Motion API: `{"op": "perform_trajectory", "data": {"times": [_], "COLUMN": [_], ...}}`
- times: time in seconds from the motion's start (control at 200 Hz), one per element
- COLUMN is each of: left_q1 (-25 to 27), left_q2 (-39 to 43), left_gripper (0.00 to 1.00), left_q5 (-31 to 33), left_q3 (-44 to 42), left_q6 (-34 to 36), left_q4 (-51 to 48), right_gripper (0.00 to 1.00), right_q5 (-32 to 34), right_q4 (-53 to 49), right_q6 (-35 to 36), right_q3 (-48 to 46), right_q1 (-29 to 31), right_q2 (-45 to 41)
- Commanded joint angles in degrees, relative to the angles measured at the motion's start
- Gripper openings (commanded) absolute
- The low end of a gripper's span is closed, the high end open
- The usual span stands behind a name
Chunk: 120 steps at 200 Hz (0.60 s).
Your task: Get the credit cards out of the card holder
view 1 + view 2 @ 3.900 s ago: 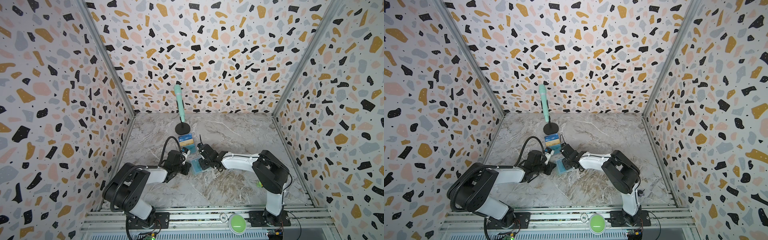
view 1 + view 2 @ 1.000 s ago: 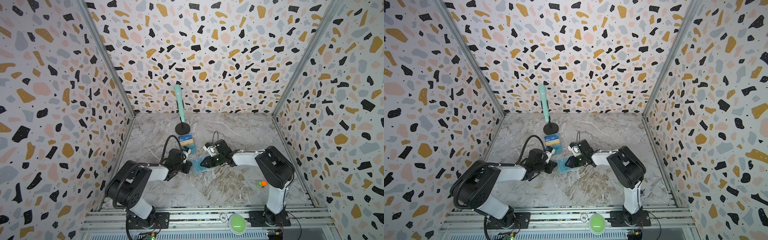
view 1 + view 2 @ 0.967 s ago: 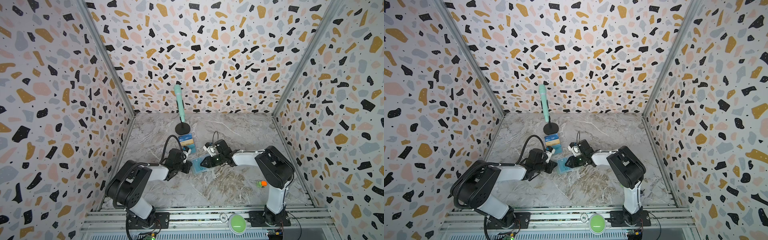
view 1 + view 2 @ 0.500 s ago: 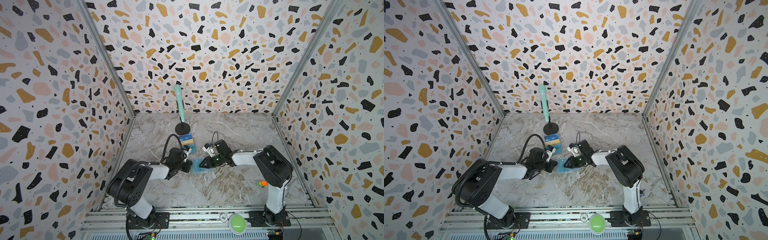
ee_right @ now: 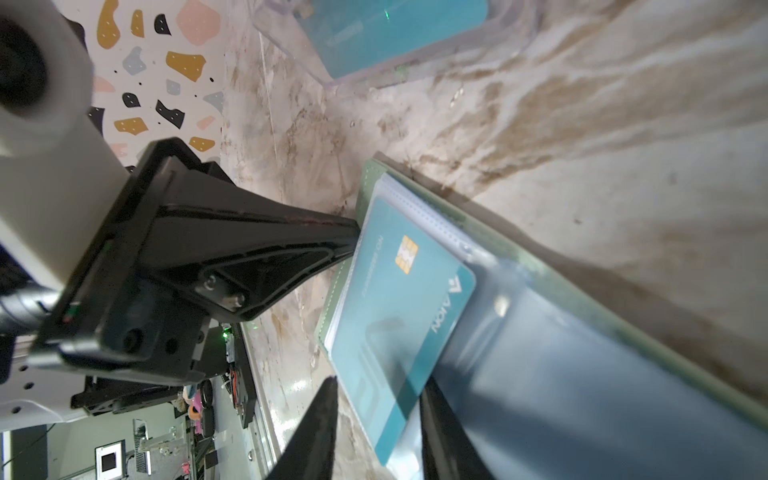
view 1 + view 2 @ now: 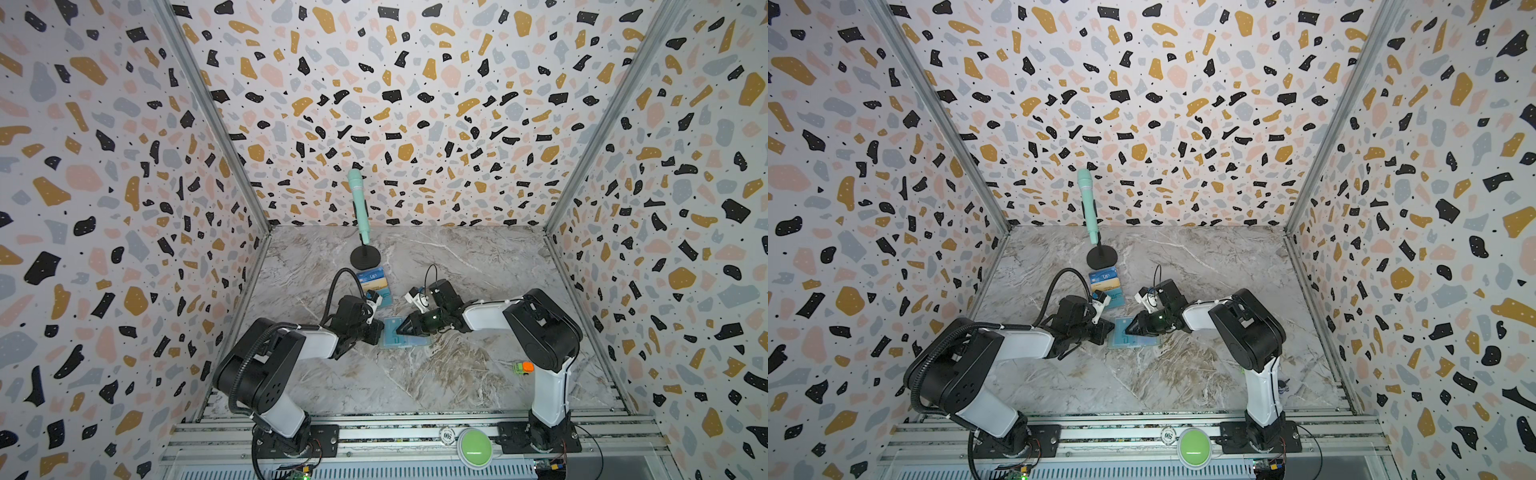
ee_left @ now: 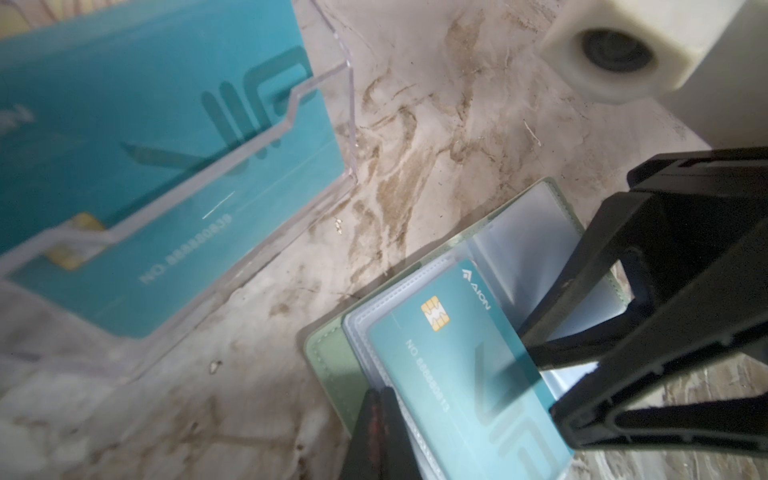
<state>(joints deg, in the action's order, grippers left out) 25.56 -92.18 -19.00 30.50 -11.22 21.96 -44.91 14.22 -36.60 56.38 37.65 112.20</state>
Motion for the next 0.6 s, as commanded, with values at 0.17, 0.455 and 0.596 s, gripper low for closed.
{"op": "perform_trajectory", "data": {"times": [0.17,0.455,0.596], "left_q1": [0.4,0.4,0.4], "left_q2": [0.2,0.2,-0.2], "left_gripper": [0.00,0.00,0.00], "left_q5": [-2.3,-2.1,-2.1], "left_q3": [-2.6,-3.0,-2.8], "left_q6": [-0.7,-0.7,-0.8], "left_q4": [1.1,1.2,1.3], "right_gripper": [0.35,0.34,0.34], "right_q5": [-2.4,-3.8,-5.0], "right_q4": [7.3,7.4,7.3], "right_q6": [-5.2,-5.6,-5.5], "right_q3": [-0.6,0.6,1.0], "right_q1": [-0.3,-0.3,0.0], "right_q2": [0.6,2.3,2.9]}}
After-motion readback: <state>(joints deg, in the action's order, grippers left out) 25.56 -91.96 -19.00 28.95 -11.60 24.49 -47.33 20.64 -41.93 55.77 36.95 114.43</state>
